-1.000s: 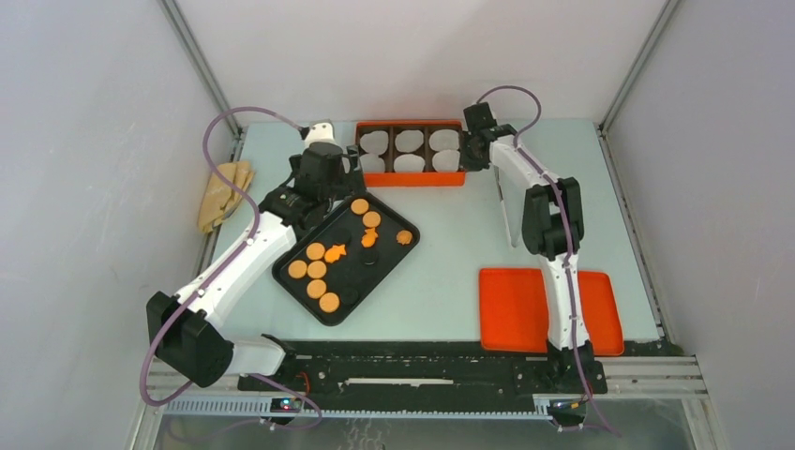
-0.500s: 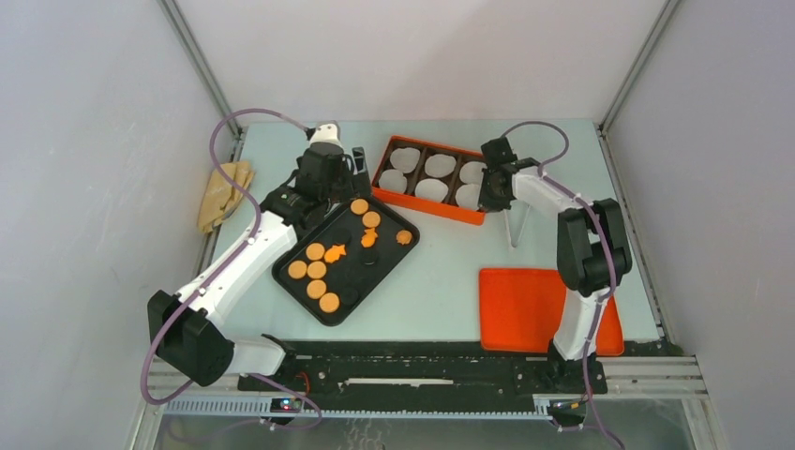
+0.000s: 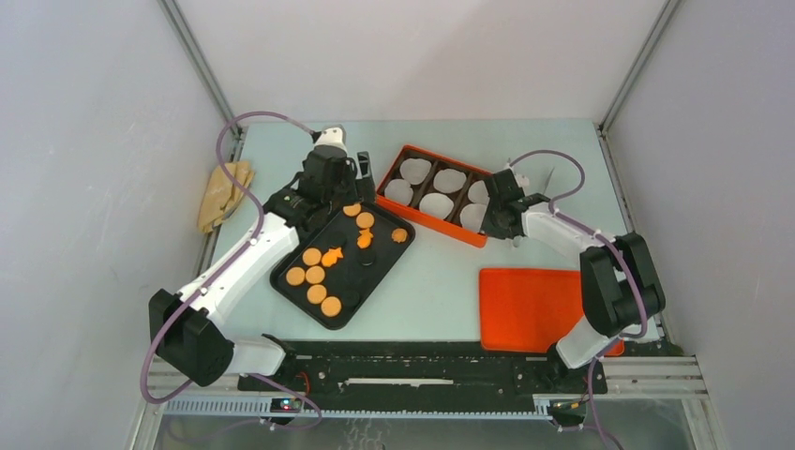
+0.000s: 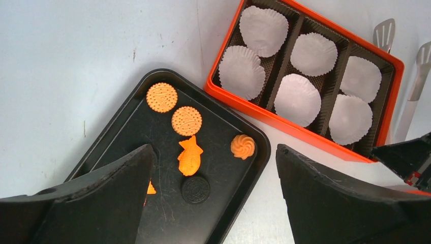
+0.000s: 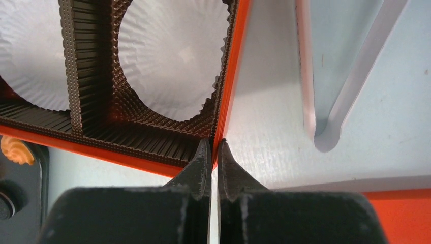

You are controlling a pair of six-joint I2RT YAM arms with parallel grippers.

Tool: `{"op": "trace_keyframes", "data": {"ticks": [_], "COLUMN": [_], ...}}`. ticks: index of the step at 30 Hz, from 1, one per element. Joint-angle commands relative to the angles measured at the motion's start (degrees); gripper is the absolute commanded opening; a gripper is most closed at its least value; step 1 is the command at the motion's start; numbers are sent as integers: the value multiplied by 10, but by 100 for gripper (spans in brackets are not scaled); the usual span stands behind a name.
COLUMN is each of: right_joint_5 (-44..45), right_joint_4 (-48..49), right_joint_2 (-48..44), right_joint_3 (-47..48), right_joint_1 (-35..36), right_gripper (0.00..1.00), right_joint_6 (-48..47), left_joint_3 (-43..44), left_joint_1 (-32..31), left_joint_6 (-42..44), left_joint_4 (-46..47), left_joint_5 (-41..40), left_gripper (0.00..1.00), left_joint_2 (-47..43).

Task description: Pack the cookies

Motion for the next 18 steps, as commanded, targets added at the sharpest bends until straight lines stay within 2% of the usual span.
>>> {"op": "trace_keyframes", "data": {"ticks": [1, 9, 18], "right_joint_5": [-46, -37, -20], "right_joint_4": [-101, -134, -179], "right_joint_2": [-10, -75, -120], "right_joint_3": [-93, -154, -172], "right_joint_1": [39, 124, 147], "right_gripper": [0, 0, 0], "right_joint_6": [8, 63, 86], "left_joint_3": [0, 17, 5], "left_joint_1": [-8, -22, -27], "left_joint_6": [-8, -3, 0], "left_joint_4": [16, 15, 14], "left_joint_5": [8, 11, 4], "left_gripper": [94, 93, 93], "left_joint_2": [7, 34, 26]}}
